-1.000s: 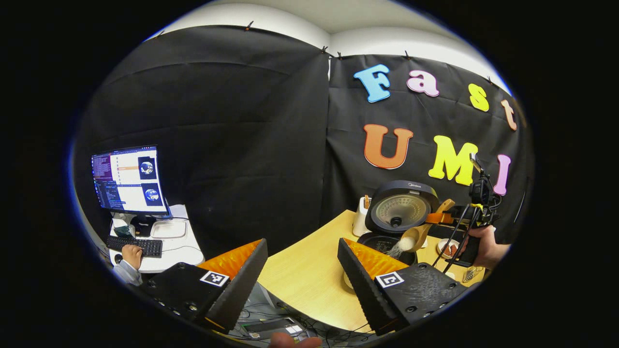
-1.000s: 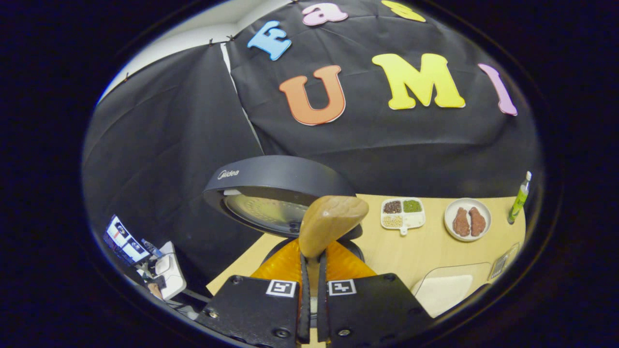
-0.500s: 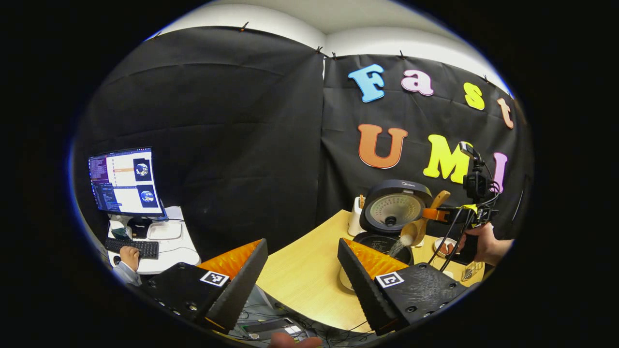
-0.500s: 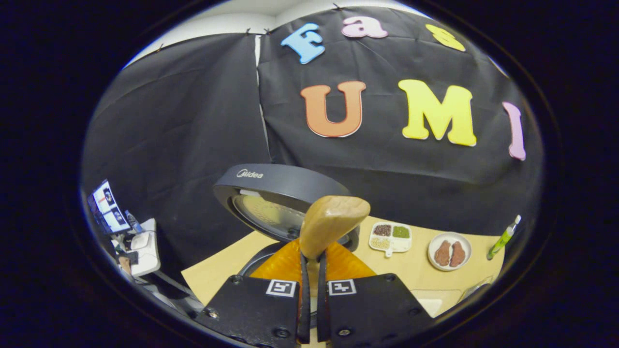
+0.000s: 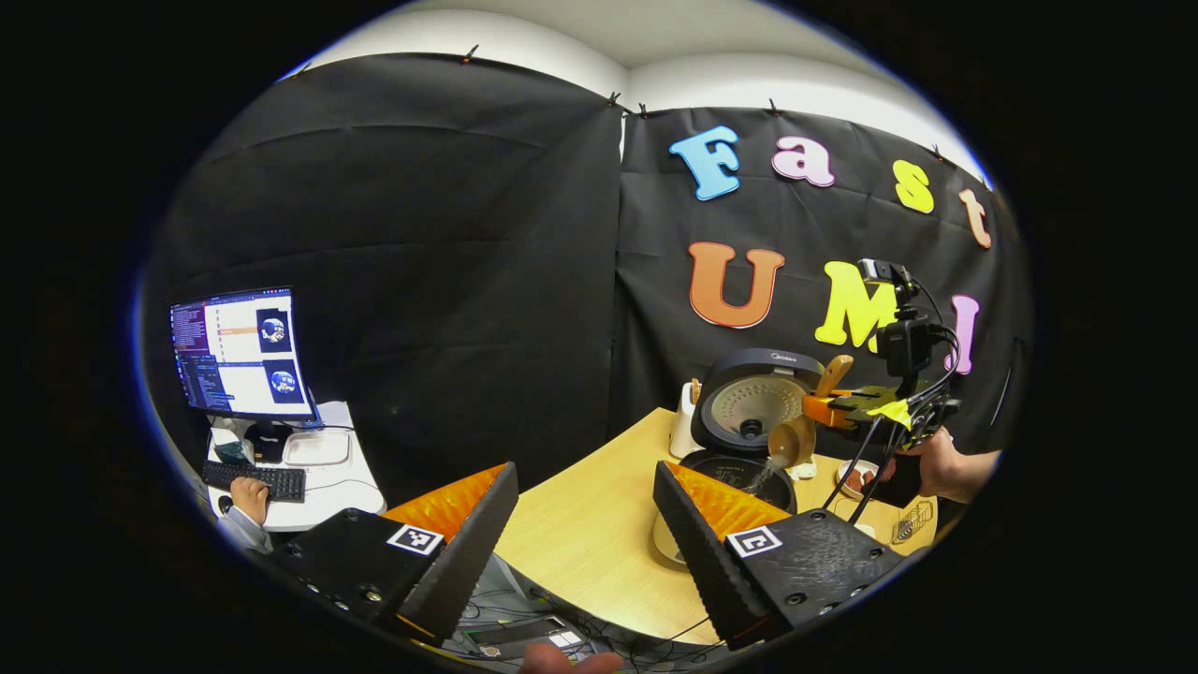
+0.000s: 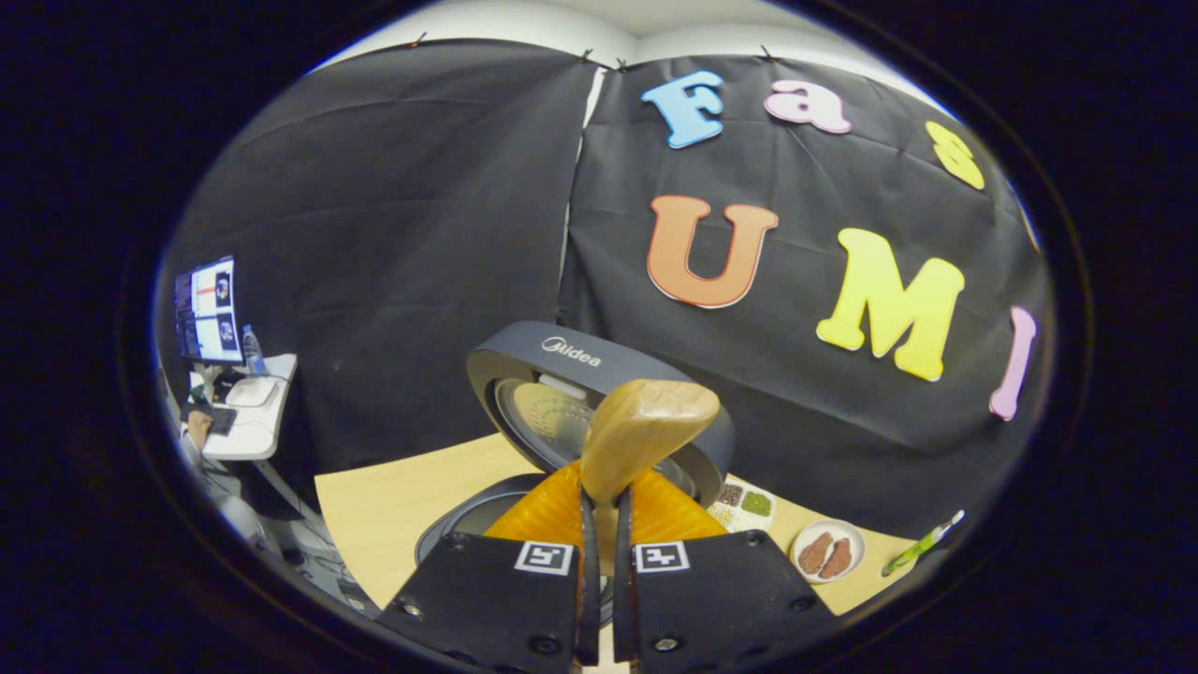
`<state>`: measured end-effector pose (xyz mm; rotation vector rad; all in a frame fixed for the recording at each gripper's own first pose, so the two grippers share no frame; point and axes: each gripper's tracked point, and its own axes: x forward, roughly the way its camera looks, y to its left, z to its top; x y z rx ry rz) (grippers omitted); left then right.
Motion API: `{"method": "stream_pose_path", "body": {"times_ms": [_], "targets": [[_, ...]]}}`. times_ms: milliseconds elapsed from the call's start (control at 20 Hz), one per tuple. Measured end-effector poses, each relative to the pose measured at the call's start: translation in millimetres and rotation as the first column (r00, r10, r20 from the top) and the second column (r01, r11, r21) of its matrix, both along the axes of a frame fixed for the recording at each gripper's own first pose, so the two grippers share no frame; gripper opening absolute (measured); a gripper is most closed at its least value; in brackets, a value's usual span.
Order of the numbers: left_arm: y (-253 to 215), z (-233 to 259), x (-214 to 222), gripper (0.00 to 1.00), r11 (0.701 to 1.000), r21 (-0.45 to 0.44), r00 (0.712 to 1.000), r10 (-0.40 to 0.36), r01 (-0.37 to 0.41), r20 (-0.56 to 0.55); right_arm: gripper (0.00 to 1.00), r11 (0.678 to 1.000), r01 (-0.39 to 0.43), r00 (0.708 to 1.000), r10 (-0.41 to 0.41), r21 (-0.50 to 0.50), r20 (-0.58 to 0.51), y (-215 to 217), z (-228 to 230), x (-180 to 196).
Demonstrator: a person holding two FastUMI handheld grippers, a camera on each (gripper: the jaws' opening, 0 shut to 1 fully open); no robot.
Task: Close the left gripper, press the button to open the rice cooker; take a wooden spoon from the chopstick holder with the right hand, scoop a spoonful of rice and pour it into the rice cooker, then put the wooden spoon back into the chopstick holder.
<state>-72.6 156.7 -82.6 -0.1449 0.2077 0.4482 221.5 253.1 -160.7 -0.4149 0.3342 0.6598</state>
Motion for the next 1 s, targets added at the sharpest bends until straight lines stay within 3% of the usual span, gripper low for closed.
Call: {"method": "stream_pose_path", "body": {"times_ms": [300,500,750,1000], "targets": [[-5.7,1.2,1.1,0.95,1.000,0.017,1.000,-0.012,0.012,0.003,0.11,0.981,-0.121,0.984,0.139,-0.153,0.108,15.3,3.7,-14.7],[-12.0,4.9,1.7,0.95,0.999,0.030,1.000,-0.028,0.028,0.004,0.11,0.974,-0.155,0.975,0.178,-0.168,0.130,18.3,6.1,-21.7],[-18.0,4.7,4.5,0.95,0.999,0.030,0.999,-0.042,0.042,0.004,0.11,0.991,-0.120,0.989,0.125,-0.065,0.075,15.5,12.9,-23.7],[-46.4,12.2,23.9,0.95,0.992,0.036,0.993,-0.121,0.120,0.008,0.11,0.994,-0.017,0.999,0.022,0.111,-0.048,-38.9,29.5,-33.9]]}}
